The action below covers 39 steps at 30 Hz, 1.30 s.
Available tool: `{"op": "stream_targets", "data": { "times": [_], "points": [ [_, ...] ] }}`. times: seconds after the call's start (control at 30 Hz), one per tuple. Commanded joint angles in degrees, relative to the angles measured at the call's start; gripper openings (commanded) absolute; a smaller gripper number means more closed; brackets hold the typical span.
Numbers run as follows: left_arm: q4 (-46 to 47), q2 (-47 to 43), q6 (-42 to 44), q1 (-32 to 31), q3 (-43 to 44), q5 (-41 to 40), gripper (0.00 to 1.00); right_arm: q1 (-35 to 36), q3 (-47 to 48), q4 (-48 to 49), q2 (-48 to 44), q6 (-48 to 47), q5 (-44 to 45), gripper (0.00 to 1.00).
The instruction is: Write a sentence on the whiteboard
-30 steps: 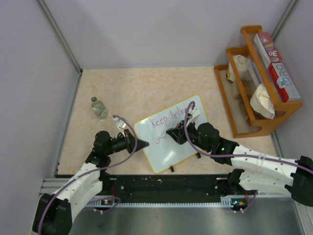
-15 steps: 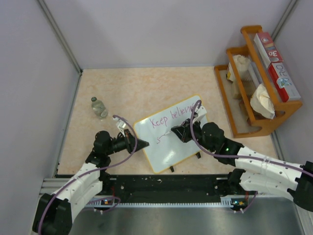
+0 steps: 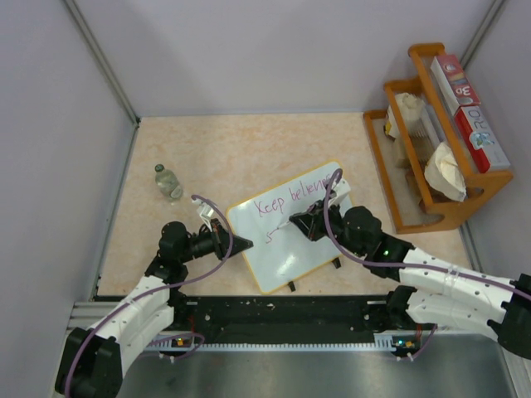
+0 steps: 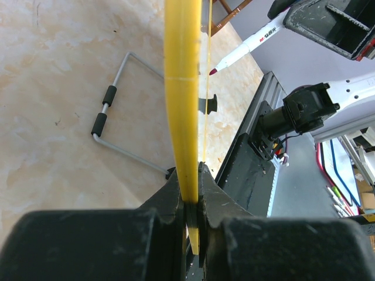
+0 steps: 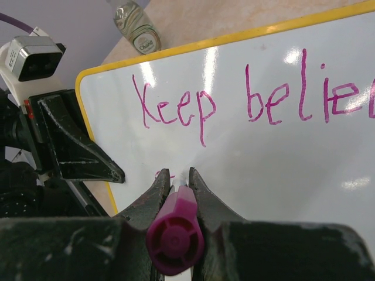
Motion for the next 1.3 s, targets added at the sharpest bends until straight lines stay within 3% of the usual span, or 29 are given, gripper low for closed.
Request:
{"op": "stream_targets", "data": {
  "times": [0.0,0.43,1.27],
  "points": [
    [-3.2,0.8,8.2,-0.6,-1.8,1.8,0.00,-0.4,4.3,3.2,0.9,-0.8,-0.7,0.00],
    [-3.2,0.5,8.1,-0.6,-1.9,1.8,0.00,-0.4,4.5,4.3,4.5,-0.6,0.0,0.00],
    [-3.3,0.4,8.1,-0.6,-1.9,1.6,0.00,-0.5,-4.2,0.9,0.7,1.6,-1.0,0.00]
  ]
}}
